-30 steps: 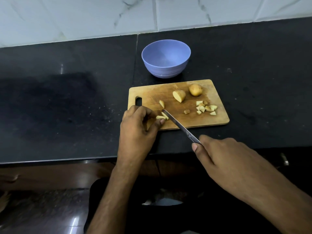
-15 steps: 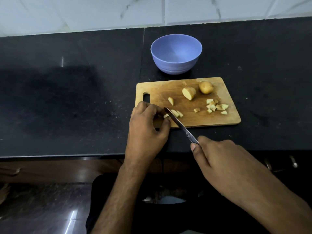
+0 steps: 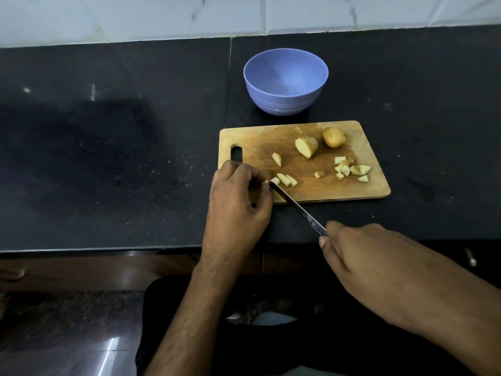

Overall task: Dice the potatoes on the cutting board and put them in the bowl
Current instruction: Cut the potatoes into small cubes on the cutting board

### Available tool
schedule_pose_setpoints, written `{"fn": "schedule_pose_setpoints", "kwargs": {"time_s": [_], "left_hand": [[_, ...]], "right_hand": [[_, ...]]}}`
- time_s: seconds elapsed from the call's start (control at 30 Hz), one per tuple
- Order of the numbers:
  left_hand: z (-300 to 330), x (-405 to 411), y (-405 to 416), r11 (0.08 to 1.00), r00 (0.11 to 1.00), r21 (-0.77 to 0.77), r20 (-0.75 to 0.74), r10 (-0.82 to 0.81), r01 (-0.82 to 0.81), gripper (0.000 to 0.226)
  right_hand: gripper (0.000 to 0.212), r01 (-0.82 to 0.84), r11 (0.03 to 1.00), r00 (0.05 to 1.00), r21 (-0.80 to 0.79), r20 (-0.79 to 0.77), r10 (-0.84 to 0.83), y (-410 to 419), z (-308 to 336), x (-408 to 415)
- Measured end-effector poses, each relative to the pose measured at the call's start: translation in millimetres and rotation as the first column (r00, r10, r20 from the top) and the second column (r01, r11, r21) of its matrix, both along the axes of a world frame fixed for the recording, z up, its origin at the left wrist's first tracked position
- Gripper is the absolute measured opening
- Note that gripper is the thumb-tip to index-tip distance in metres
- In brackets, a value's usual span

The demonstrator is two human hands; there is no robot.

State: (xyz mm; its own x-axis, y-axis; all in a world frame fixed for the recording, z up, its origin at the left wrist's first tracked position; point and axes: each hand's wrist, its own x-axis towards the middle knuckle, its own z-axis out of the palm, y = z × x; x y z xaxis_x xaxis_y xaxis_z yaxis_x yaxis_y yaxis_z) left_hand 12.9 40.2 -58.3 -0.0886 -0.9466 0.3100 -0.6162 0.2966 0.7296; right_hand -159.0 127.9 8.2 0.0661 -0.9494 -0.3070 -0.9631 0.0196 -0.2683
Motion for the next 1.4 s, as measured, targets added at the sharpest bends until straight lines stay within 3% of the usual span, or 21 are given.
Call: {"fn": "schedule_pose_setpoints", "kwargs": {"time_s": [0.13,0.3,0.5,0.9,1.27,1.4], "left_hand": [[0.6,-0.3,0.4,0.999,0.999,-0.009,-0.031,0.045,-0.045,0.010],[2.2,-2.6,3.4,0.997,0.998,-0.032,0.010,-0.065,0.065,0.024],[-2.6,-10.8,-0.7,0.999,0.993,-0.054,0.116,-0.002,0.008,0.017],[0.5,-23.6,9.0,0.992,0.996,-0.126,0.087,-0.002,0.013,0.012],[21.5,-86.4,-11.9,0.970,0.912,-0.105,0.376,-0.166,0.219,0.020],[21.5,-91.7,-12.0,0.971,0.900,-0.085,0.399,-0.174,0.225,0.032]], "right_hand": [[0.034,0.006,1.000,0.998,0.022,-0.066,-0.004,3.1,11.3,-5.8],[0.037,0.032,0.997,0.993,0.063,-0.117,-0.024,7.5,26.4,-8.5],[0.039,0.092,0.994,0.992,0.059,-0.088,-0.086,4.8,29.9,-14.8],[0.038,0.157,0.988,0.988,-0.006,-0.006,-0.157,4.8,23.9,-30.0],[0.035,0.265,0.964,0.964,-0.035,0.013,-0.265,21.8,27.2,-66.0],[0.035,0.290,0.956,0.957,-0.036,0.010,-0.290,23.7,26.3,-72.1]]}}
